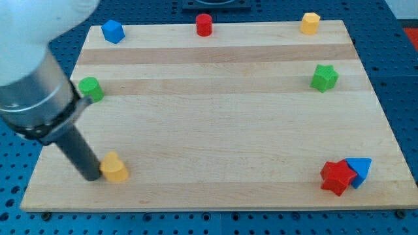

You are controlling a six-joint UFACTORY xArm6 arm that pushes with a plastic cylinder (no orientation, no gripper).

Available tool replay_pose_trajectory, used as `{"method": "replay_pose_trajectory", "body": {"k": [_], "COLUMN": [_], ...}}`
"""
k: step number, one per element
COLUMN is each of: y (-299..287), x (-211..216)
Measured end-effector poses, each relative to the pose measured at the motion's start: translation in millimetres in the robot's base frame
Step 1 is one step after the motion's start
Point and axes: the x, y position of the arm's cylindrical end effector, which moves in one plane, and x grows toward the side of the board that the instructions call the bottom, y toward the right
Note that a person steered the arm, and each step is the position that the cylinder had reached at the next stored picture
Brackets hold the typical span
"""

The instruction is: Push the yellow heart into the red star

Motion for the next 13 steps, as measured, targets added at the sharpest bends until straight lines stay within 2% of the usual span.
{"method": "replay_pose_trajectory", "body": {"k": [1, 4, 7, 8, 10, 11, 13], "y": [42.7, 108.1, 192.2, 160.7, 164.7, 187.7, 243.4], "x": [0.0, -43.5, -47.3, -63.4, -91.1, -96.4, -63.4]}}
